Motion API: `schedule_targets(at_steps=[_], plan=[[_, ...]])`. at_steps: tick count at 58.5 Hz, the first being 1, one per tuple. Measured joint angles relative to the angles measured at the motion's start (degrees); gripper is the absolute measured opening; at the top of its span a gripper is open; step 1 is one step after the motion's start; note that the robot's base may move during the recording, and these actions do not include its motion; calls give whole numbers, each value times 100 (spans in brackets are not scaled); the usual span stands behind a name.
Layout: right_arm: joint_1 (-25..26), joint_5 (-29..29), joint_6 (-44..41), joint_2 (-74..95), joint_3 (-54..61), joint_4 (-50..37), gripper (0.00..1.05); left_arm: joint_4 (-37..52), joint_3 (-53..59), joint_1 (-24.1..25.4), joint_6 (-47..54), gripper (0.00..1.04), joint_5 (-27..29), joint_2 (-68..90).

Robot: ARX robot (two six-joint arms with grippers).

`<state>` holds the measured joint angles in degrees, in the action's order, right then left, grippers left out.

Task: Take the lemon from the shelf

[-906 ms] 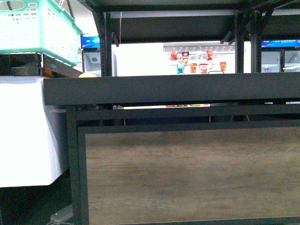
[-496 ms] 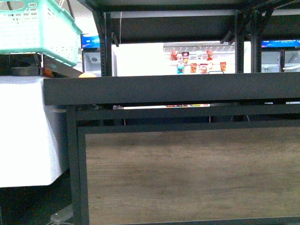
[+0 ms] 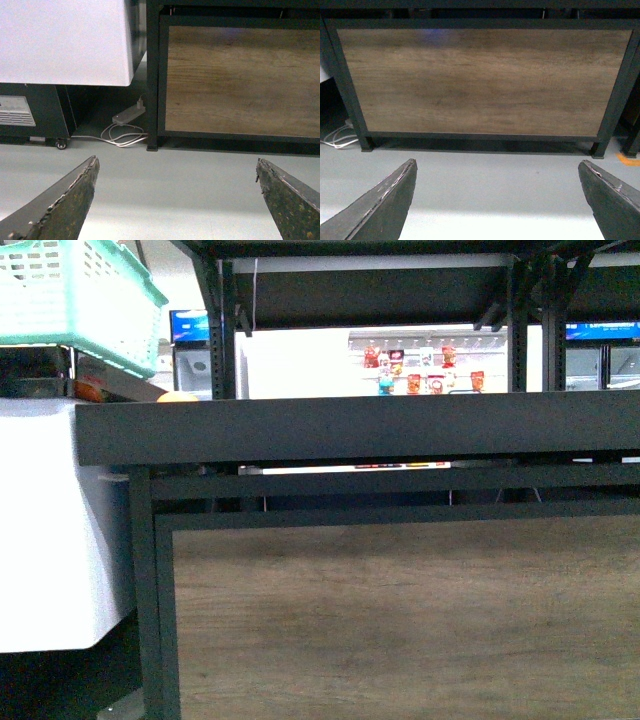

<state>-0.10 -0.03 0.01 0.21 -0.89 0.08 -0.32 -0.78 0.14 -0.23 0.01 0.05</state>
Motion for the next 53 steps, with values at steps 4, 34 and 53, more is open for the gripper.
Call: schedule_targets(at_steps=[4,34,53], plan=[[0,0,0,0,0,0,97,0,0,0,0,97,0,0],[0,4,0,2,0,0,97,0,0,0,0,97,0,0],[0,4,0,0,0,0,97,0,0,0,0,97,-2,0]])
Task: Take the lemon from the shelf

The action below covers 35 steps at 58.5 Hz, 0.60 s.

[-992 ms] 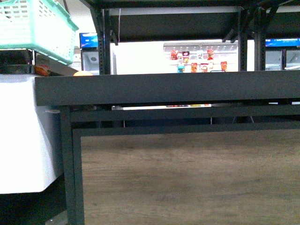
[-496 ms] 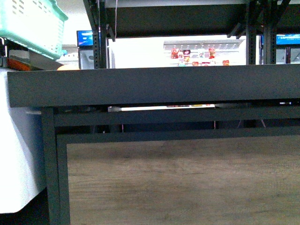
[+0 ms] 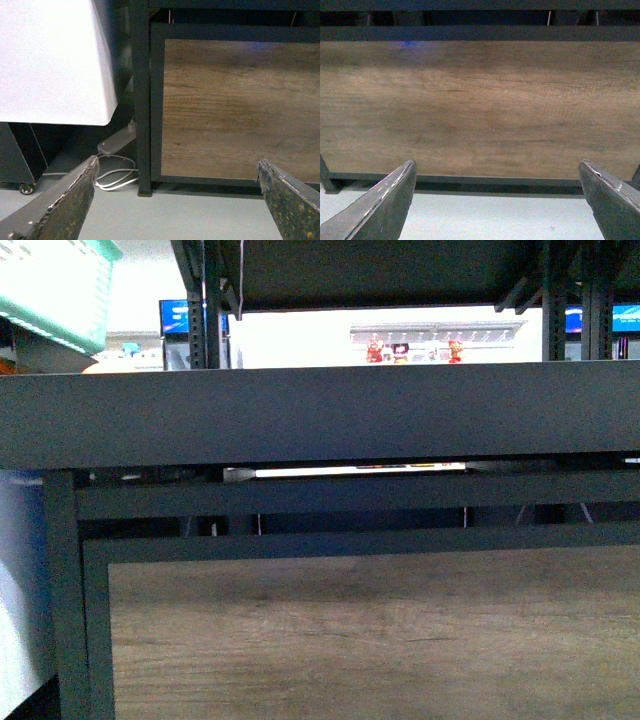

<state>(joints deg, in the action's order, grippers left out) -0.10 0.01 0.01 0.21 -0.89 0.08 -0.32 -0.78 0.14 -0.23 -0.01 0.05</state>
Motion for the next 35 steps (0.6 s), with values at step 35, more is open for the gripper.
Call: schedule_targets(at_steps=[35], plan=[[0,-4,0,0,0,0,97,0,0,0,0,97,2,0]])
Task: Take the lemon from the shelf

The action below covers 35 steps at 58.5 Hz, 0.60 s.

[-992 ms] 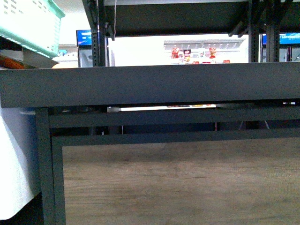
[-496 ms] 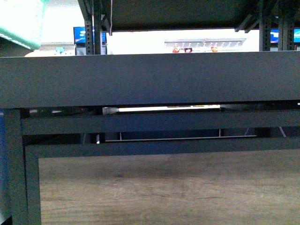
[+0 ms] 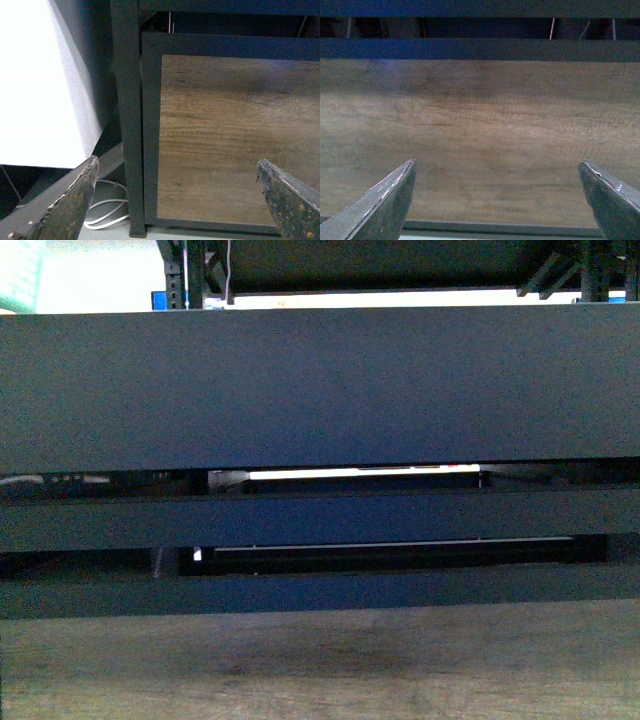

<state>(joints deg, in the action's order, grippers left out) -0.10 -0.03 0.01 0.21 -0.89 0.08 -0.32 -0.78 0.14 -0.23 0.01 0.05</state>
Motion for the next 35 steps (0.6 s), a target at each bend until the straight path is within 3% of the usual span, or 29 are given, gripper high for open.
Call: schedule_targets(at_steps=[35], plan=[[0,0,0,7,0,0,97,0,0,0,0,97,0,4]])
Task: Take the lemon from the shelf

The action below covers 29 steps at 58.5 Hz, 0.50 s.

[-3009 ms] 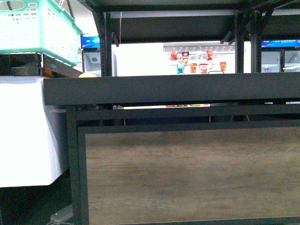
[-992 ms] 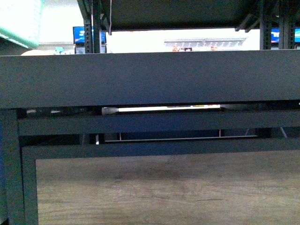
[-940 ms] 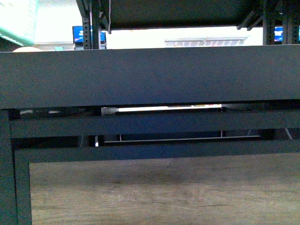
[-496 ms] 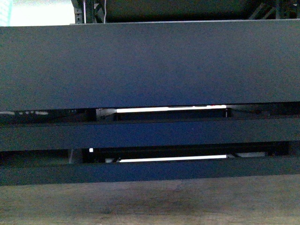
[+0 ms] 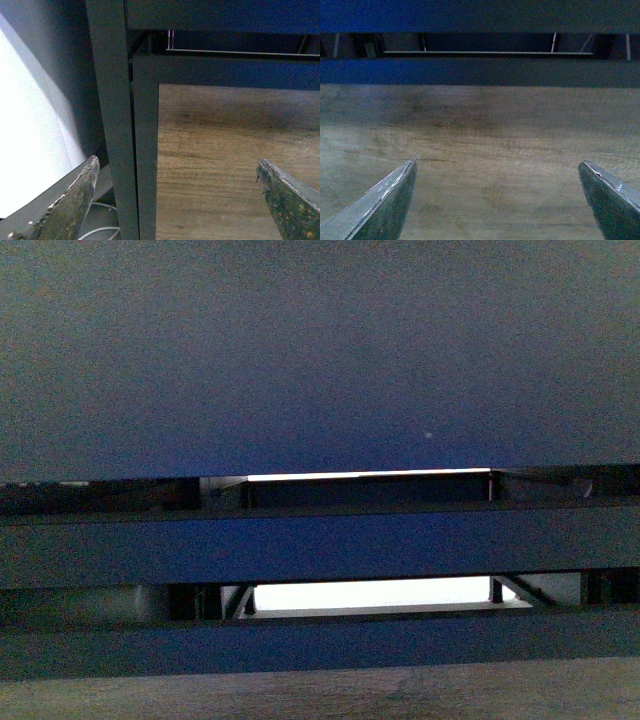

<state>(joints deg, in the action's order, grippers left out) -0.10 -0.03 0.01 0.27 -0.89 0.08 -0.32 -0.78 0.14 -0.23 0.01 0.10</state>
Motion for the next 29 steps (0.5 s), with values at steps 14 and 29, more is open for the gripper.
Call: schedule_targets(at_steps=[14,29], plan=[[0,-2,-2,0,0,0,97,0,0,0,0,97,0,-2],[0,2,0,0,2,0,97,0,0,0,2,97,0,-2]])
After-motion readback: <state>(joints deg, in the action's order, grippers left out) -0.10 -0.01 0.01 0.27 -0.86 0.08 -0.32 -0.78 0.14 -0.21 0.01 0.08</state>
